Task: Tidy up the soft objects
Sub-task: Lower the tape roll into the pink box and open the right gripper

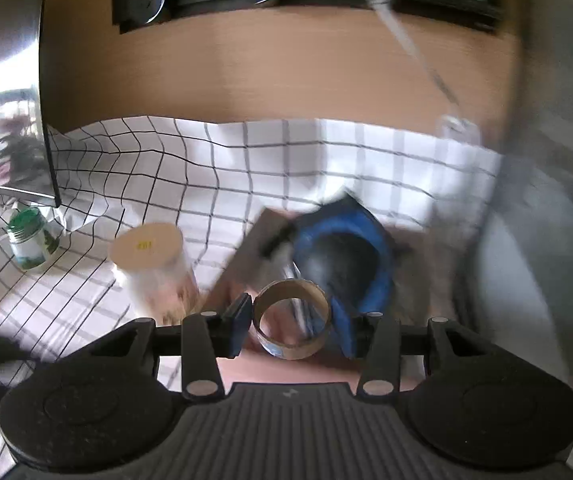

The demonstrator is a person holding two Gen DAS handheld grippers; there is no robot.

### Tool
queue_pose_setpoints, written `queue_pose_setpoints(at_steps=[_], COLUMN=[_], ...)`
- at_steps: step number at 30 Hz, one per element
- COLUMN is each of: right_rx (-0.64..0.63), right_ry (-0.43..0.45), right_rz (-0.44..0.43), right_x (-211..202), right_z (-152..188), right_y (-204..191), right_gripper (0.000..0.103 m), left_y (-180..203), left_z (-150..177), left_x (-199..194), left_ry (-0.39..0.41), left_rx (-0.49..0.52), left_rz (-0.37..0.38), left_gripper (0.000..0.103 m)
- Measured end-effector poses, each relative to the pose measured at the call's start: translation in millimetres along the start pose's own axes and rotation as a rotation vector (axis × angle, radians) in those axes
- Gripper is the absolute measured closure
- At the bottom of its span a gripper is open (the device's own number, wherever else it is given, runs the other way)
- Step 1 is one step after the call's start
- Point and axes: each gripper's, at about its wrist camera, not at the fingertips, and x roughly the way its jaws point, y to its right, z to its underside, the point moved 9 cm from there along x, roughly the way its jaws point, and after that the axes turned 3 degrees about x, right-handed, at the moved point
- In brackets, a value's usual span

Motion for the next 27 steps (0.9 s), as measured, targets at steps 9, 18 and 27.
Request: queue_pose_setpoints(at_steps=[9, 18, 27], right_rx=[-0.138, 0.033, 0.003], right_ry=[-0.132, -0.055, -0.138], right_rz=[0.078, -0.005, 0.092], right_x=[99, 17, -31], right_z=[15, 23, 93], right_y=[-19, -21, -15], right_gripper=[0.059, 0.019, 0.015], left_y=[-62, -82, -61], left_z=[45, 71, 81], left_x=[-33, -24, -14], left_ry=[-0.047, -0.118, -0.107], left_rx=[-0.084, 0.004, 0.023], left_rz=[-0.147, -0.209, -0.313], left_gripper=[0.082, 0.082, 0.082])
